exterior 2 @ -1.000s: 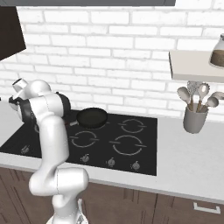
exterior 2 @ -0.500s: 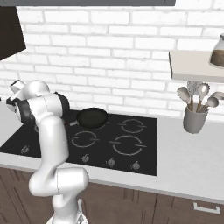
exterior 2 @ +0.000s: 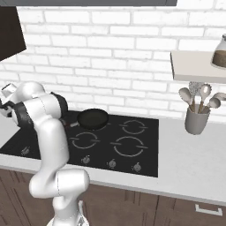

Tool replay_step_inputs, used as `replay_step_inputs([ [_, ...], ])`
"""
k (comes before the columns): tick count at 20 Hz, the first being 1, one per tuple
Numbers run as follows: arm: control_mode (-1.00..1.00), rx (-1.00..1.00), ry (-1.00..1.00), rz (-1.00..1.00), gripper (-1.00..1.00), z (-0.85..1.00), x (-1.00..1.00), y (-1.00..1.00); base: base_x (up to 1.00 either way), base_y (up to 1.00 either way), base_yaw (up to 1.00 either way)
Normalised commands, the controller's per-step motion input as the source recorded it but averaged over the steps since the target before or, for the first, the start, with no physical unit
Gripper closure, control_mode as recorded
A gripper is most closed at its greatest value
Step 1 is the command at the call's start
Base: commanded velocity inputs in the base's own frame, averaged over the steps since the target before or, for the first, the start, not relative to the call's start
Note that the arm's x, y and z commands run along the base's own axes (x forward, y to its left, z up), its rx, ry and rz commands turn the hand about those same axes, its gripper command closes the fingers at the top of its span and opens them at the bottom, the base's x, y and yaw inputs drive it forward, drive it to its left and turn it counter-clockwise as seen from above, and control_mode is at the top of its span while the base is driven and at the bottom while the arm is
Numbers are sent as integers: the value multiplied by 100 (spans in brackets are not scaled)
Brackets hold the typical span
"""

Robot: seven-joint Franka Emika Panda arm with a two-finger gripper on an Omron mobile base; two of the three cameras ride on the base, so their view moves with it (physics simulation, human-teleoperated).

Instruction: Pick the kettle from the counter and place it on a stove burner. Then turn the burner on.

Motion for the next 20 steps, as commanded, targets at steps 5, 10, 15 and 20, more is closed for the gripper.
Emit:
replay_step_inputs([
  [5, -100, 0, 0, 3, -100, 0, -71, 11, 0, 0, 0],
  [10, -100, 0, 0, 4, -100, 0, -64, 4, 0, 0, 0],
  [15, -100, 8, 0, 2, -100, 1, -53, -3, 0, 0, 0],
  [20, -100, 22, 2, 1, -100, 6, -33, -16, 0, 0, 0],
])
